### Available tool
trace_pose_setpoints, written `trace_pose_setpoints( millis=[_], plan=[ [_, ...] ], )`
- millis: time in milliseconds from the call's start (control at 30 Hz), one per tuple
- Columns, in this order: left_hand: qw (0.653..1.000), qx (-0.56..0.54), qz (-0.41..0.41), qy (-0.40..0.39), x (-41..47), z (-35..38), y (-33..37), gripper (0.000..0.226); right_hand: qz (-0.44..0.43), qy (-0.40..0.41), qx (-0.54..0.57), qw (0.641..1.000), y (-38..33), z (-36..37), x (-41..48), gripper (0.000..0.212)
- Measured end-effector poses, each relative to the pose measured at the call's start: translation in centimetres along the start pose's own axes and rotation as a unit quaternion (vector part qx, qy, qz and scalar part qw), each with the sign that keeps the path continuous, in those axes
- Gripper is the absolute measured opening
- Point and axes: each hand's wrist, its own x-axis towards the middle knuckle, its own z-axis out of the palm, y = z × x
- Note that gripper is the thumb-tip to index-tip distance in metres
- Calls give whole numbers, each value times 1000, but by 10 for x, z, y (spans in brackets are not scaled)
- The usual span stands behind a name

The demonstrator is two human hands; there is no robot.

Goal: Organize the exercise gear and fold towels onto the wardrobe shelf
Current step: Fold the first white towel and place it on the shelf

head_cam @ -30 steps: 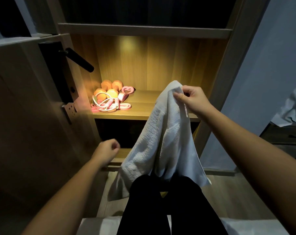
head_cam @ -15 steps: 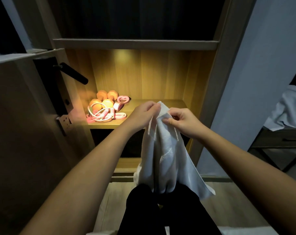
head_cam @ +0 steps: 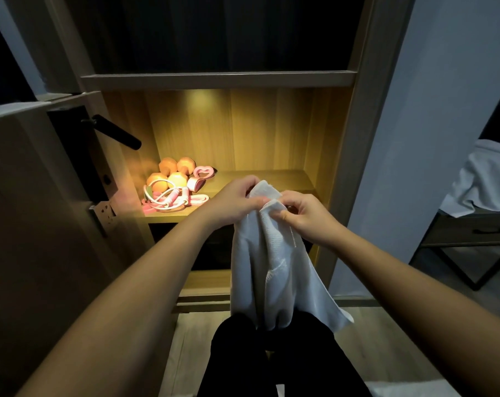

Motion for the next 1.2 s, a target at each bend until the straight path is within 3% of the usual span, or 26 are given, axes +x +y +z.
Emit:
trace_pose_setpoints(
  millis=[100,200,367,467,600,700,800,1067,1200],
  plan=[
    [994,-104,0,25,-11,9,-3,9,-34,29,-14,999,4,4,-11,11],
    [967,-239,-84,5,-22,13,-2,29,-54,39,-42,997,8,8,-22,9],
    [991,-115,-58,-25,-41,14,4,8,-97,53,-54,992,13,19,-42,9],
    [997,-38,-41,48,-54,32,9,9,-96,80,-31,992,14,29,-52,10],
    [983,-13,-14,180,-71,61,7,11,-72,155,9,985,13,45,-64,13],
    [975,-41,-10,218,-77,72,3,9,-57,192,0,980,14,56,-74,11],
    [967,-59,6,246,-81,77,5,21,-59,221,-29,973,16,62,-79,12],
    [980,-67,23,186,-87,65,3,21,-59,64,53,995,13,44,-72,27],
    [983,-78,23,165,-90,62,4,4,-53,5,45,998,15,39,-69,18]
  ],
)
